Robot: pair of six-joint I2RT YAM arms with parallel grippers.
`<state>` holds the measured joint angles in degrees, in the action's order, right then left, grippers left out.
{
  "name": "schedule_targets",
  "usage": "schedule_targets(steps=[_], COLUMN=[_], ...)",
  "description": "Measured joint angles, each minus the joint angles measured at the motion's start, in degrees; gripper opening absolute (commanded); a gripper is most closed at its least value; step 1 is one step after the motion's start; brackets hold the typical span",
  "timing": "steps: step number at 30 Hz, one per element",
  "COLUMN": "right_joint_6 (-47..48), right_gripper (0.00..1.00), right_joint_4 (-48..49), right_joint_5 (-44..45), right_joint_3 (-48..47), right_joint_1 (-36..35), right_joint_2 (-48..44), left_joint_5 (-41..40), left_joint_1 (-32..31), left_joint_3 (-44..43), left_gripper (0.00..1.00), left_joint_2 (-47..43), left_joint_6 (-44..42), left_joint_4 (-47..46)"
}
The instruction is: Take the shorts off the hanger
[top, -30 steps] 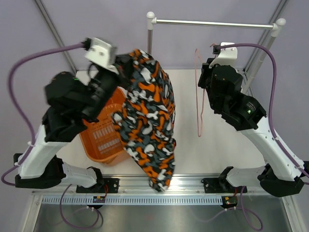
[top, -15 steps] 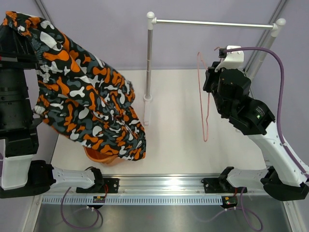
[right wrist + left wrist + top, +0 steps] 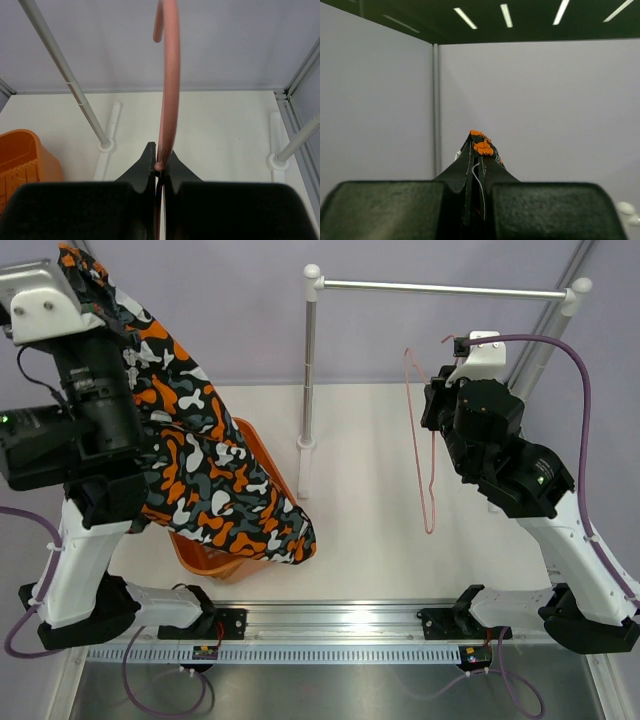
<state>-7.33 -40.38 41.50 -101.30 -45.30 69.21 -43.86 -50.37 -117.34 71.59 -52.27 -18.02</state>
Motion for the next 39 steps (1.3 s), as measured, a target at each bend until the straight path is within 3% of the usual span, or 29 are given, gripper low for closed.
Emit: schedule_targets(steps=[9, 16, 19, 25, 34, 37, 39], right_joint_6=[0.02, -0.02, -0.22, -1.03, -2.4, -2.56, -2.56], right_gripper=[0.0, 0.0, 0.0, 0.0, 0.0, 0.0, 0.0], right_joint_4=[-2.58, -2.99, -3.02, -3.02, -3.65, -4.33, -4.79], right_joint_5=[-0.66, -0.94, -1.7, -3.32, -6.25, -6.95, -7.17], right_joint_3=[-2.01, -3.32, -3.02, -0.42, 0.55, 0.63, 0.63], right_joint_1=[0.0, 0.0, 0.0, 0.0, 0.0, 0.0, 0.0], right_joint_2=[0.83, 1.38, 1.33, 1.03, 0.52, 0.15, 0.04], left_joint_5=[6.19, 9.53, 9.99, 10.16, 12.7, 14.62, 15.76], left_joint_1=[29.03, 41.11, 41.64, 40.65, 32.06, 32.11, 32.15], left_joint_3=[-7.56, -9.2, -3.28, 22.45, 58.77, 66.4, 68.91], left_gripper=[0.0, 0.0, 0.0, 0.0, 0.0, 0.16, 0.18], left_joint_2=[7.8, 10.14, 7.91, -0.22, -7.61, -9.38, -9.92], left_joint_6=[27.28, 46.77, 54.16, 69.07, 89.02, 93.57, 95.95], left_joint_4=[21.92, 35.17, 37.55, 42.42, 48.72, 50.05, 51.08])
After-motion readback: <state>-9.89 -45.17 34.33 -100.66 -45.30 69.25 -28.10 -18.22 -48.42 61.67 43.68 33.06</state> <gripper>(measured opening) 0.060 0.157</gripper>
